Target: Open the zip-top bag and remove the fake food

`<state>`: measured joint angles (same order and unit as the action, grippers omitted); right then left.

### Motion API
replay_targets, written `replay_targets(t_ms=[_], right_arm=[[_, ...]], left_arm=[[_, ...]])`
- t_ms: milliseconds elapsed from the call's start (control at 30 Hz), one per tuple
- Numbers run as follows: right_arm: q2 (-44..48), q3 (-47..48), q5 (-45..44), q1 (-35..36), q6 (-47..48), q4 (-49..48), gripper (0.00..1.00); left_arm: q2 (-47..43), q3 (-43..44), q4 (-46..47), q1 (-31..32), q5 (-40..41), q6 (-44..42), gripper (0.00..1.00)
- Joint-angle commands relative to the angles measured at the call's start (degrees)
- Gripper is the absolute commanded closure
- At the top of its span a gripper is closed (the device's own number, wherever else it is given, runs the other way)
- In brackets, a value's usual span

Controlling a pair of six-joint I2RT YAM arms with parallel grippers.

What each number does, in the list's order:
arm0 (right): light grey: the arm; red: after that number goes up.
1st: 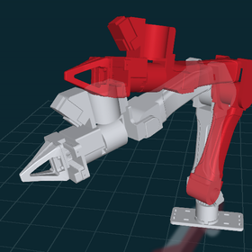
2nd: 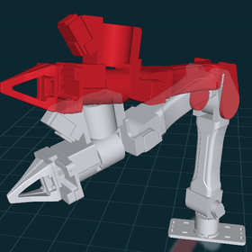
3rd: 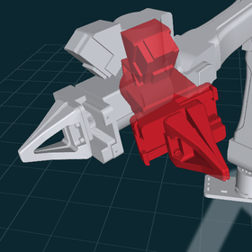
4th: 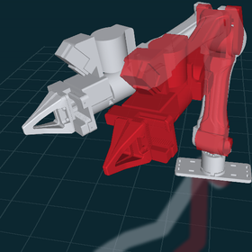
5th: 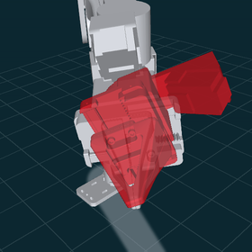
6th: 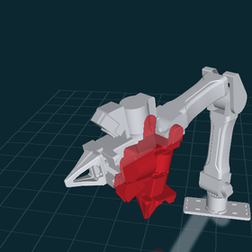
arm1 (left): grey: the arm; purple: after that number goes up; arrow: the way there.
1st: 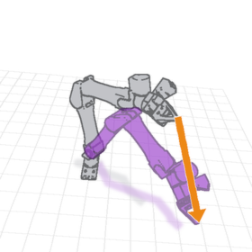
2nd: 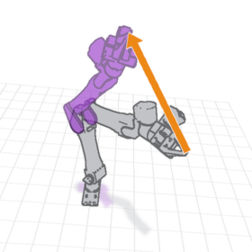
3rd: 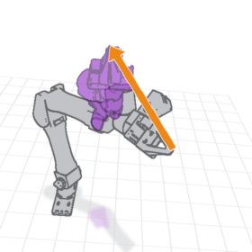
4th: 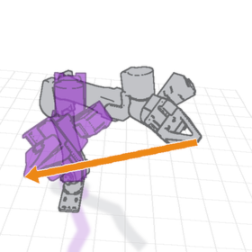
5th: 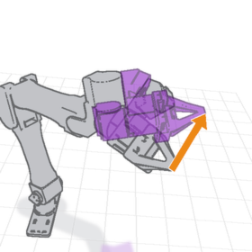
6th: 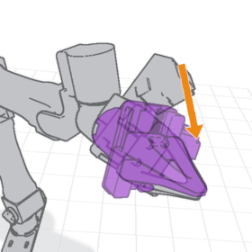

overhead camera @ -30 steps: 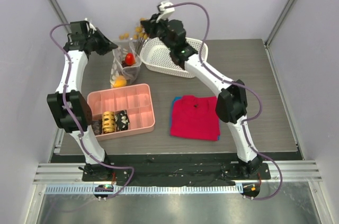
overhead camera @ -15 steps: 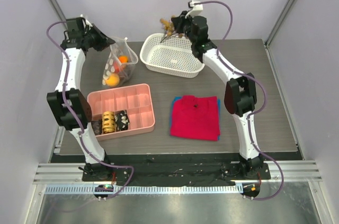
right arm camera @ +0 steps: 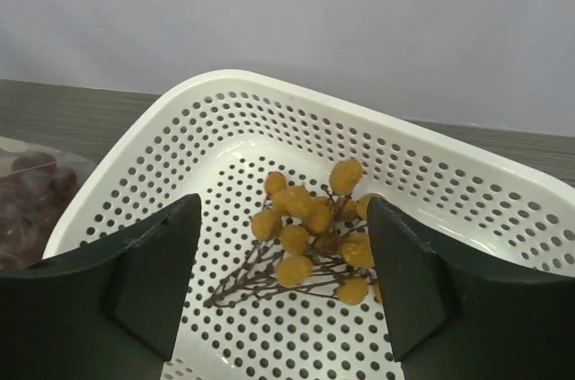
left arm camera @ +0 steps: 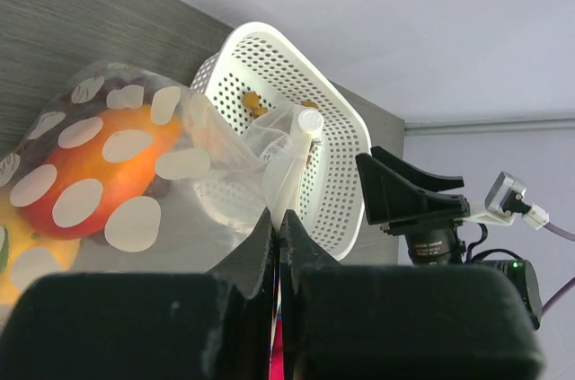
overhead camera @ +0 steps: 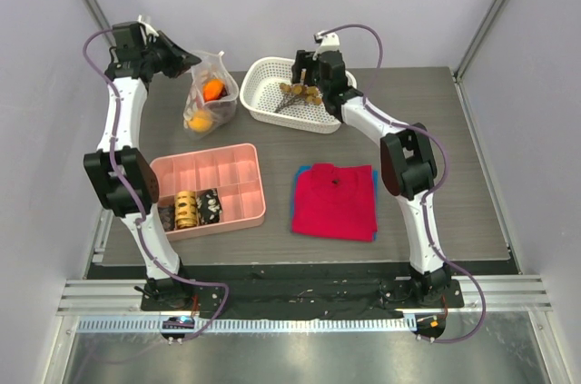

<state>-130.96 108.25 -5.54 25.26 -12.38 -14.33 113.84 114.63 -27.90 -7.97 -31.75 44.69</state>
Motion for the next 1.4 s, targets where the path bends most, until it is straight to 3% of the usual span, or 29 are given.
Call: replay_targets(t_ms=[0,200,300,367,533,767,1033,1367], right_arm=[[-0.5,6.8,-2.9,0.1,4.6,3.6,0.20],[3.2,8.9,6.7,8.6,5.4,3.1,0.22],[2.9,11.0,8.4,12.6,-3.1,4.4,0.39],[2.5,11.4,9.6,14.0,-8.3,4.6,0.41],[2.7,10.4,8.5,18.4,-11.3,3.9,0.42],[-4.3,18.1,9.4,19.0,-14.7,9.8,0.49],[-8.6,20.6,6.5,18.3,-15.4,8.4,0.60],[-13.9,22.5,12.2,18.4,-23.8,4.1,0.66]], left_arm=[[0.3,1.9,4.7,-0.2,-3.4,1.1,1.00],[-0.1,-0.4,6.4,0.1,-3.1,1.7,1.00],[-0.2,-1.0,6.5,0.2,-3.1,1.7,1.00],[-0.8,-2.0,7.1,0.3,-2.9,1.8,1.00],[-2.0,-6.3,7.9,0.8,-2.7,1.5,1.00],[-5.2,-12.2,10.2,1.6,-3.8,1.6,1.00],[-10.7,-18.6,12.2,1.6,-2.8,1.7,1.00],[-13.6,-20.6,13.7,2.4,-5.1,2.9,1.00]])
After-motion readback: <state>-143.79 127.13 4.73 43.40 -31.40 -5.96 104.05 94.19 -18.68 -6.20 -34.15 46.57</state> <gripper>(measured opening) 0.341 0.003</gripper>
